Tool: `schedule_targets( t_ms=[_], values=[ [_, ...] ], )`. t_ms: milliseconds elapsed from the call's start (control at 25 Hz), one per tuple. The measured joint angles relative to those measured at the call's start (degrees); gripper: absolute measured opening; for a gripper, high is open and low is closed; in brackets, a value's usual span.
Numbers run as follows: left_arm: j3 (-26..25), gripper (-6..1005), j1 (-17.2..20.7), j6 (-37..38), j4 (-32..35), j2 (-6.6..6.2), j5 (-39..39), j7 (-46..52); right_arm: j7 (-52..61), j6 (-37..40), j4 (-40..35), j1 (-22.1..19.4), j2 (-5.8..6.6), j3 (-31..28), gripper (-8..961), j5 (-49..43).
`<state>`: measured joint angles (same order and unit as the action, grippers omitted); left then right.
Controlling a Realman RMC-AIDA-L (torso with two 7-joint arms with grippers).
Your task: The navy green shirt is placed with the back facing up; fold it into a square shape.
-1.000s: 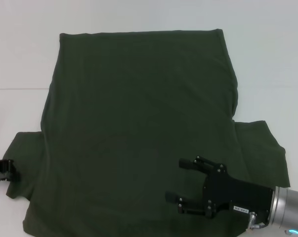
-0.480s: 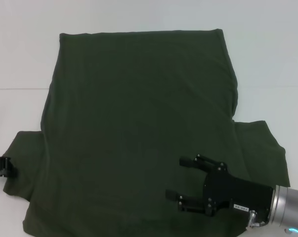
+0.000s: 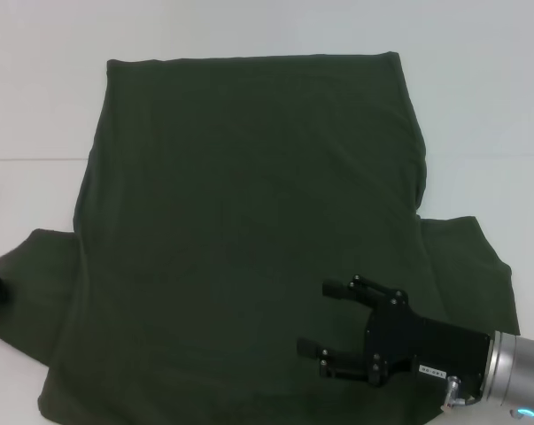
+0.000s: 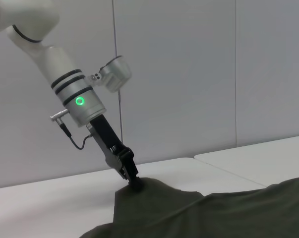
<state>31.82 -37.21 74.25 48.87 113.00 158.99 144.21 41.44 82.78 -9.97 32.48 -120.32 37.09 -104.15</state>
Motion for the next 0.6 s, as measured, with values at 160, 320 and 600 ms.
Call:
schedule_targets(
  t_ms=[160,320,600],
  values=[
    [0.0,28,0.2,-0.1,1.9,-0.52,0.0,0.1,0.0,0.0,0.0,0.0,0.0,0.0,914,0.4],
    [0.0,28,0.2,-0.2,3.7,-0.8,0.1,0.2,-0.1,0.0,0.1,-0.1,0.0,0.0,914,0.6],
    [0.0,29,-0.2,1.7,7.2,-1.34,0.2,0.9,-0.2,0.0,0.3,-0.1,0.0,0.0,914,0.6]
  ],
)
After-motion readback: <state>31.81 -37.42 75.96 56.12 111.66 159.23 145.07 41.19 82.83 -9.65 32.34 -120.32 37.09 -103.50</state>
